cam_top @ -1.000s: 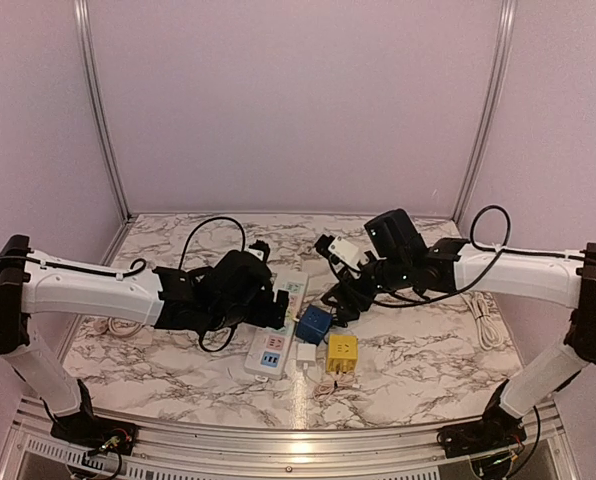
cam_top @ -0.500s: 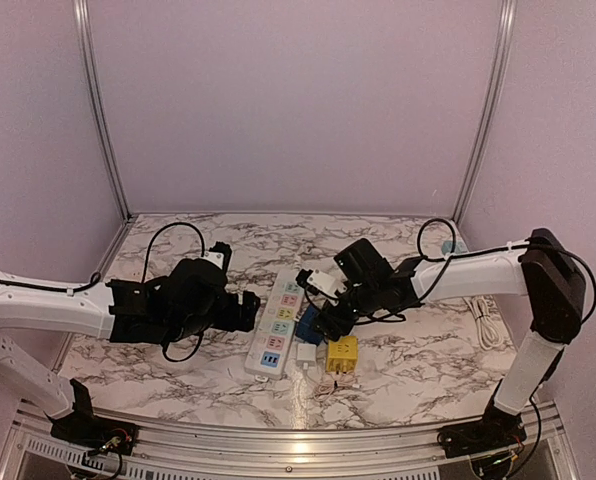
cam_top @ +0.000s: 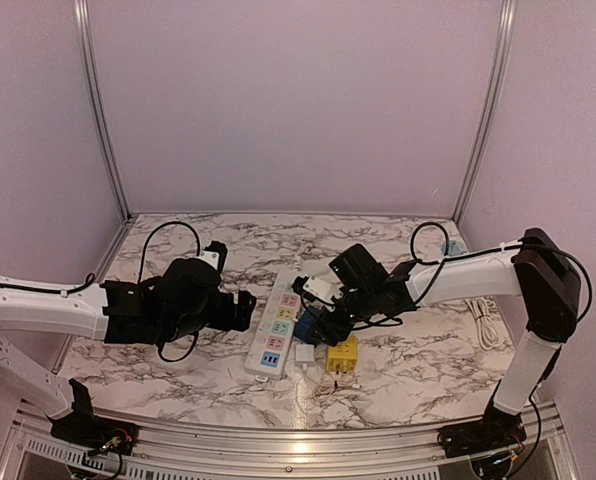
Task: Insert the plug
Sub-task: Pick up the plug from the center of the board, then pass from the right arm to the left
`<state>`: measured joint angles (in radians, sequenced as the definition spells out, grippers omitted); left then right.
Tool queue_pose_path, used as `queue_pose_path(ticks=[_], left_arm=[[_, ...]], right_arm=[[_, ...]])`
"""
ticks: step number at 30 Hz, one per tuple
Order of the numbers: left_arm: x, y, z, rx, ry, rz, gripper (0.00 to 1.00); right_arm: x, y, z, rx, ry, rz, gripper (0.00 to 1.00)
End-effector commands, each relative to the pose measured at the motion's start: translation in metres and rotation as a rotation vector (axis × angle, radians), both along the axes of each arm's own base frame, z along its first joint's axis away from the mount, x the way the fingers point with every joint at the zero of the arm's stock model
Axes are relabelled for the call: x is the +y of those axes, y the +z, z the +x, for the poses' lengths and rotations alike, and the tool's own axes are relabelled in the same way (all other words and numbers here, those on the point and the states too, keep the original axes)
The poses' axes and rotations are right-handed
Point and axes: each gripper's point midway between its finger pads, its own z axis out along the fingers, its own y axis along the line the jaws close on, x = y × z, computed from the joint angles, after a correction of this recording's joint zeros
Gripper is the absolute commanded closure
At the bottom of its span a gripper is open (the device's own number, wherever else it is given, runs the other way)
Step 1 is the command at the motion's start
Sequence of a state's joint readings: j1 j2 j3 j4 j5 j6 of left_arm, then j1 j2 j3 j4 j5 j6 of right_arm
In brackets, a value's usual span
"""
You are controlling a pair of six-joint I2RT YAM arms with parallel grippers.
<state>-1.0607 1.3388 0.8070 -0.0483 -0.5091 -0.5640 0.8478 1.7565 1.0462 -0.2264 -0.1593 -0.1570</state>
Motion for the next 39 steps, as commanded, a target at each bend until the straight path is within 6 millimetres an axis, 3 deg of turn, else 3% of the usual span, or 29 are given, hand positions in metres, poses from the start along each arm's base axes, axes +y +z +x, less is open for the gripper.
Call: queue_pose_path(ticks=[1,5,8,21,27,35,39], left_arm=[[-0.002,0.035,0.005,-0.104,-0.031,-0.048,0.01],[-0.002,0.052,0.003,-0.160,-0.069,-0.063,0.01],[-0.002,0.067,0.002,-0.200,-0.093,-0.065,0.01],[0.000,0.140,-0.017,-0.427,-0.285,-0.029,0.01],[-0.006,0.156,-0.036,-0.513,-0.439,0.021,0.01],[-0.023,0.173,-0.078,-0.688,-0.739,0.135,0.01],[-0.033,0.172,-0.094,-0.759,-0.869,0.209,0.01]], right_arm=[[0.002,-0.008,-0.004,0.029,0.007,-0.015,0.33],[0.003,-0.006,-0.003,0.035,0.007,-0.019,0.44],[0.006,0.010,-0.002,0.020,0.015,0.006,0.52],[0.013,0.129,-0.007,-0.030,0.101,0.166,0.63],[0.019,0.173,-0.028,-0.006,0.181,0.284,0.64],[0.023,0.202,-0.070,0.122,0.330,0.394,0.64],[0.025,0.212,-0.093,0.194,0.414,0.431,0.64]])
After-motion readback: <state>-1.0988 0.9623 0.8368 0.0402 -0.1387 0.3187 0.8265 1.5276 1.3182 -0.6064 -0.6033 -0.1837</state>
